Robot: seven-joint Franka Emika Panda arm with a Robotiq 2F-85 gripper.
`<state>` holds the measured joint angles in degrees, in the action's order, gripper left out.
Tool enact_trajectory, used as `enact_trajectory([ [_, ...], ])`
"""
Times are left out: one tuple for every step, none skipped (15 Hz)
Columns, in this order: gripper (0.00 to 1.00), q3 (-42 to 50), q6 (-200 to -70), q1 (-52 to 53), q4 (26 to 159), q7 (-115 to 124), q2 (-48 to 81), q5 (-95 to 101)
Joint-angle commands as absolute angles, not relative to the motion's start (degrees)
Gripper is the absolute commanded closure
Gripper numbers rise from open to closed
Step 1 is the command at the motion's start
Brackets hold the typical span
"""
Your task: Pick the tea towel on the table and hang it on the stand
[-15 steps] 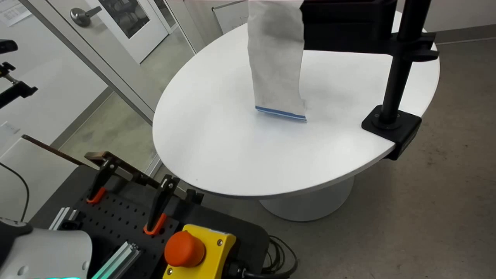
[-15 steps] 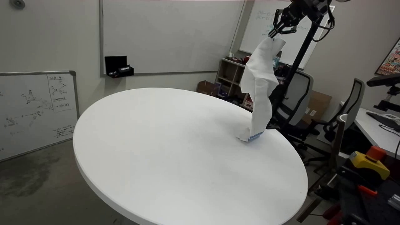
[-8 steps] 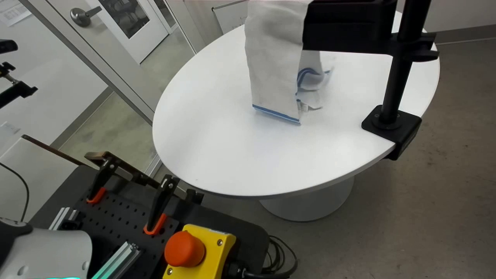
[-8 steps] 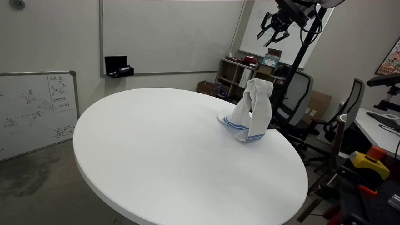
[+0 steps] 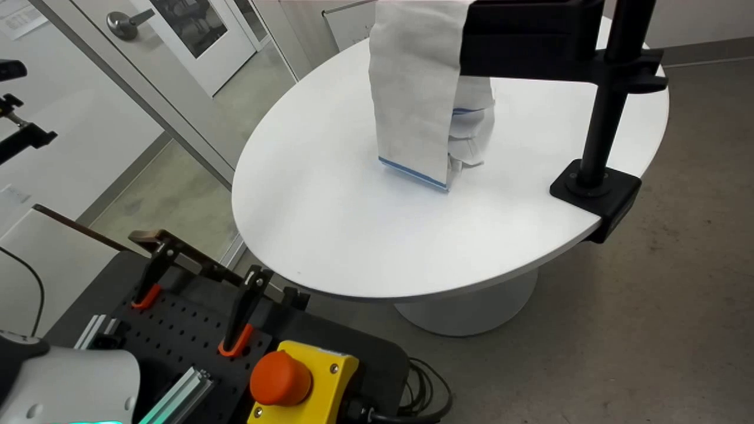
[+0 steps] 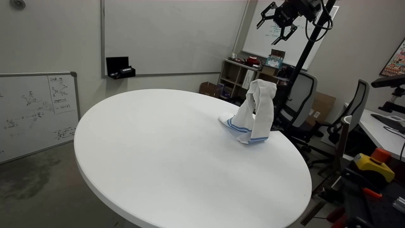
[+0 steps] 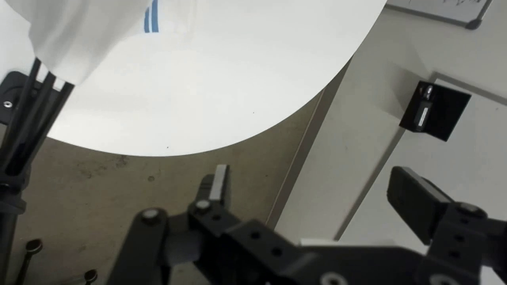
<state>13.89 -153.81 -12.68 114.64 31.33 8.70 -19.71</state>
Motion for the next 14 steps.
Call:
enact_trajectory([
  [0.00, 12.98, -151.98, -11.62, 122.49, 29.04, 0.66, -18.94],
  [0.00, 12.67, -151.75, -11.38, 124.22, 28.59, -1.01, -18.65],
  [0.00, 12.52, -152.03, -10.99, 126.51, 29.64, -2.91, -16.98],
  [0.00, 12.68, -152.80, -11.74, 121.12, 29.47, 2.46, -19.15],
  [0.00, 12.56, -152.80, -11.67, 122.17, 29.50, 1.48, -18.98],
  [0.00, 12.56, -152.81, -11.70, 122.20, 29.50, 1.38, -18.99],
  [0.00, 12.58, -152.81, -11.73, 122.13, 29.50, 1.52, -18.99],
  [0.00, 12.65, -152.85, -11.82, 122.00, 29.50, 1.85, -18.99],
  [0.00, 12.69, -152.86, -11.90, 121.99, 29.50, 2.03, -18.99],
  [0.00, 12.68, -152.86, -11.89, 121.98, 29.50, 2.07, -18.99],
  [0.00, 12.67, -152.86, -11.88, 121.97, 29.50, 2.10, -18.99],
  [0.00, 12.68, -152.86, -11.89, 121.97, 29.50, 2.09, -18.99],
  [0.00, 12.67, -152.86, -11.89, 121.96, 29.50, 2.10, -18.99],
  [0.00, 12.67, -152.86, -11.88, 121.96, 29.50, 2.10, -18.99],
])
